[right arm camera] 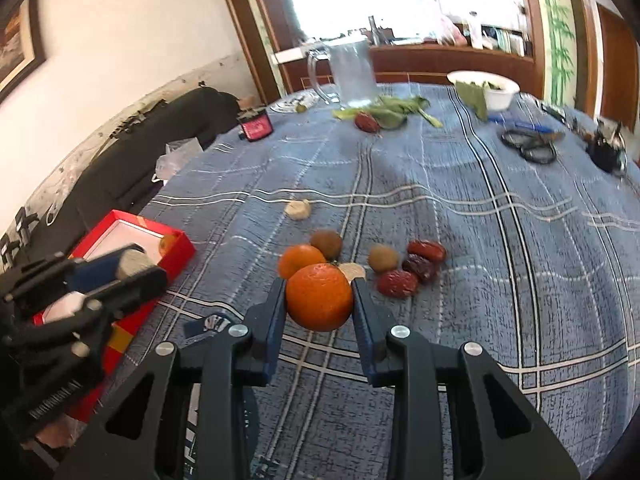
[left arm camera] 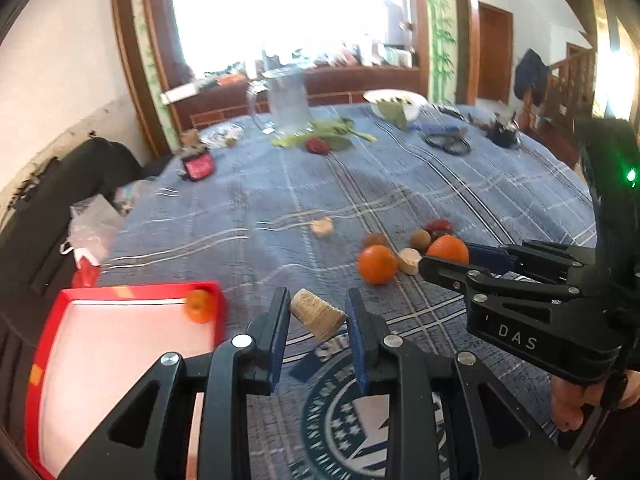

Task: Organize fruits
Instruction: 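Carry orange and cube into the red tray, opening left then right gripper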

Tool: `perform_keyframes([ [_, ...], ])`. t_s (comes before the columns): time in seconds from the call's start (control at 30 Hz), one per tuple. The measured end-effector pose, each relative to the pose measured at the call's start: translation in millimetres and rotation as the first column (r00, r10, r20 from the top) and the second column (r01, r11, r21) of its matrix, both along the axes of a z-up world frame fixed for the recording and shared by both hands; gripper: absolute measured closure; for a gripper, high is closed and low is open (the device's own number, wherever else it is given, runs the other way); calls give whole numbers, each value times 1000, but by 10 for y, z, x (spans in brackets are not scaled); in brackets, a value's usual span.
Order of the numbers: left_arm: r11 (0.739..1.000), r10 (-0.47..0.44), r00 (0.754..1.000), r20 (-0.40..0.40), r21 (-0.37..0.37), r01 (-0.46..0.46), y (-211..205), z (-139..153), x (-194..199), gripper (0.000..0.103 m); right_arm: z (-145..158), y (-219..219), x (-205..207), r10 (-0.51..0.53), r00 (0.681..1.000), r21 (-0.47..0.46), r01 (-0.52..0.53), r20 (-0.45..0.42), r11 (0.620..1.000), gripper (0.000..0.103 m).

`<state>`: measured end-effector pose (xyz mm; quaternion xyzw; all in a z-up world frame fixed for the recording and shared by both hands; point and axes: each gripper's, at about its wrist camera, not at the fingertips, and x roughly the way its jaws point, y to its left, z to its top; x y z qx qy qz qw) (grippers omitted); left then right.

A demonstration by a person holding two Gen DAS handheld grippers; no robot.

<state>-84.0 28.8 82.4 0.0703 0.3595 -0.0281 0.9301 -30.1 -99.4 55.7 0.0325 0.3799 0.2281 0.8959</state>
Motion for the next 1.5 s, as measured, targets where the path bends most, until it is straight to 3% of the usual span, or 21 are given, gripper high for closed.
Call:
perform_keyframes([
  [0.63,988,147,985,91,-56,-142,677,222,-572,76,26,174,-124,-31,996,-55,35,81,998,69],
  [0.83,973,229,969,94,-60,-224,1024,188,-688,76,213,696,-421,99,988,-28,-96,121,995,69],
  [1.1,937,348,934,76,-69,-344,1506,78,-834,76,251,1442,-704,295,950,0,-296,104,955,69],
  [1.5,897,439,898,14,-52,-438,1860,-163,-914,76,113,1924,-936,420,907,15,-421,45,907,69],
])
